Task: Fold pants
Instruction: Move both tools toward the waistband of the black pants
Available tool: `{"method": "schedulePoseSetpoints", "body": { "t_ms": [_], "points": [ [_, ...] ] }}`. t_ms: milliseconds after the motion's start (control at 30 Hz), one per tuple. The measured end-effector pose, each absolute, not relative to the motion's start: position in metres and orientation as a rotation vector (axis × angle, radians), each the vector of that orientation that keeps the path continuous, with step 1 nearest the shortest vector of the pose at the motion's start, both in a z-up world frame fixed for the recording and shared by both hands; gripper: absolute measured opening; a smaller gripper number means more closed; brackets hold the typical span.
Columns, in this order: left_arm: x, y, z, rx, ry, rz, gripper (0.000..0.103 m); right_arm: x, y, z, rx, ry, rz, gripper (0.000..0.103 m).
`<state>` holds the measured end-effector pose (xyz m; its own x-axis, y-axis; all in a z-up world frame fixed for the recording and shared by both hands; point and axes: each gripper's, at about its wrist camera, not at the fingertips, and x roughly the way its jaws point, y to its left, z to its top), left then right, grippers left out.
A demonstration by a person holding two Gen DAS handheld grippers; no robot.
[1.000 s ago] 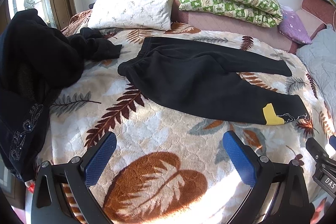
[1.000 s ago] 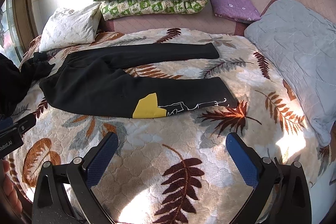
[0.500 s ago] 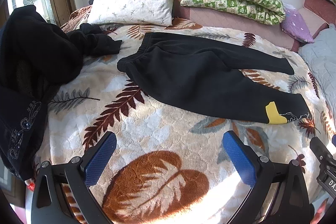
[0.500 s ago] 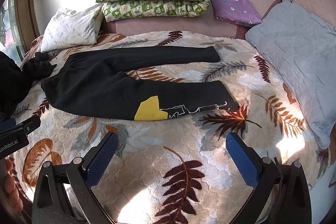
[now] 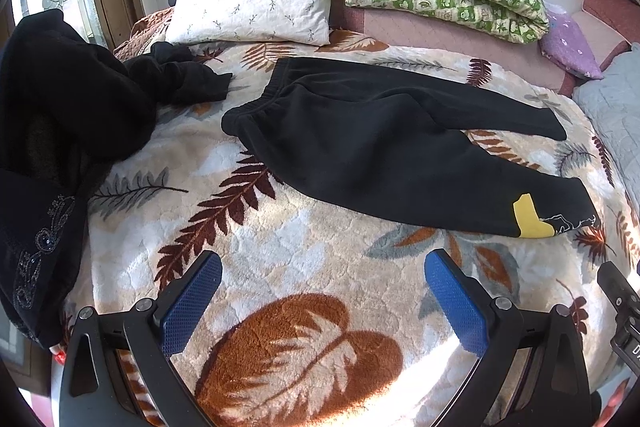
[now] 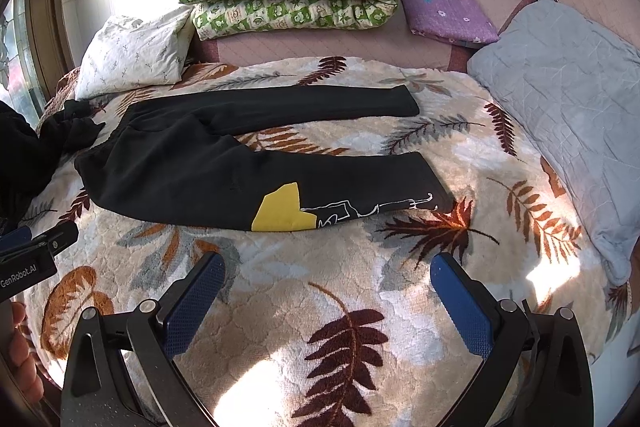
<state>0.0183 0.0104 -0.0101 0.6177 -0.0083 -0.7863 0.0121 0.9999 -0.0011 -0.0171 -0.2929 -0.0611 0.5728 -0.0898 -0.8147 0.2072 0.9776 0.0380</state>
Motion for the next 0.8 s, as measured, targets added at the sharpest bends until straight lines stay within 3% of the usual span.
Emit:
{"method": "schedulePoseSetpoints", "body": {
  "t_ms": [800],
  "points": [
    [0.063,0.002,-0.013,0.035,0.909,-0.012,0.102,0.013,-0.304,-0.078,0.139,0.995,-0.150,0.103]
  ]
}}
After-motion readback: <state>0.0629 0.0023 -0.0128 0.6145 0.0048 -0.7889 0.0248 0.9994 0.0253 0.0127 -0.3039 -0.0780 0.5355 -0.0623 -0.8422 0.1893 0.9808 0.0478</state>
